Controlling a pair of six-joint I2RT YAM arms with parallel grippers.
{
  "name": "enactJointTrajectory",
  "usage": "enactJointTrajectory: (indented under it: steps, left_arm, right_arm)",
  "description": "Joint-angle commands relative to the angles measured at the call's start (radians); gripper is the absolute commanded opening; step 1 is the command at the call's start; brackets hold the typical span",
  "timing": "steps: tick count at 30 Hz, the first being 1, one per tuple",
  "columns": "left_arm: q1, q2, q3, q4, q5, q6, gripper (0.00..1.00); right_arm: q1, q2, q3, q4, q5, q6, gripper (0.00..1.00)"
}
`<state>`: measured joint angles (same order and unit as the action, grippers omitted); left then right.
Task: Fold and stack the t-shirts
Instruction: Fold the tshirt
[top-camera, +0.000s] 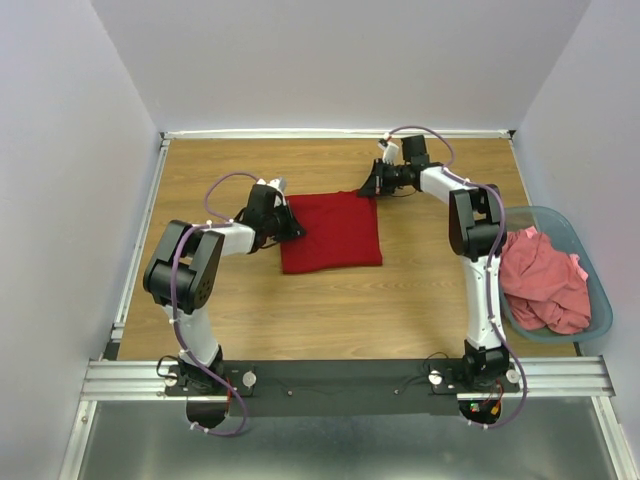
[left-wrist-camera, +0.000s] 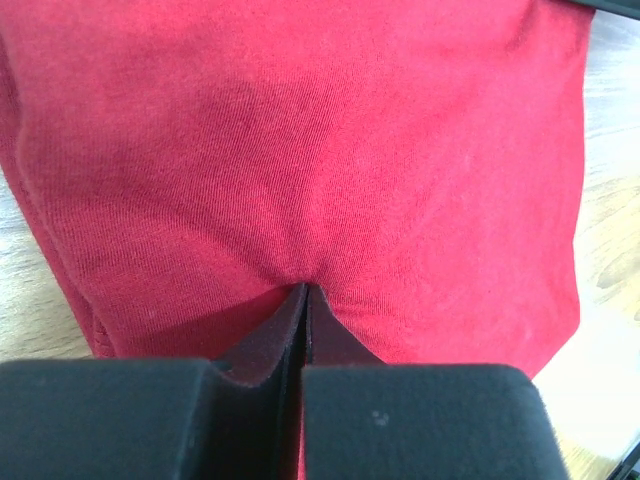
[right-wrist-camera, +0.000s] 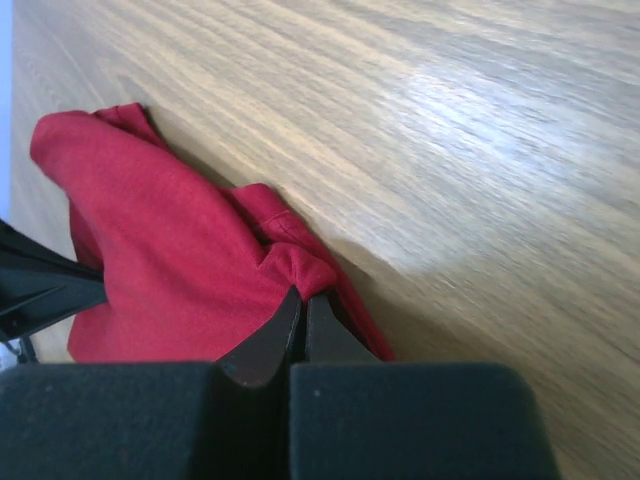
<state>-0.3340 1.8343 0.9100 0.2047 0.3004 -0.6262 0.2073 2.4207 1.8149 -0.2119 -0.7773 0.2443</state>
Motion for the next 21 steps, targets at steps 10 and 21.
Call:
enactJointTrajectory:
  steps: [10,21]
  left_arm:
    - [0.000,0.019,-0.082,-0.087,-0.017,-0.006,0.09]
    - [0.007,-0.098,0.114,-0.168,-0.021,-0.006,0.59]
  right_arm:
    - [-0.025,-0.109,-0.094,0.023,0.161,0.035,0.02]
    - [-0.023,-0.241,-0.109,0.023,0.141,0.125,0.58]
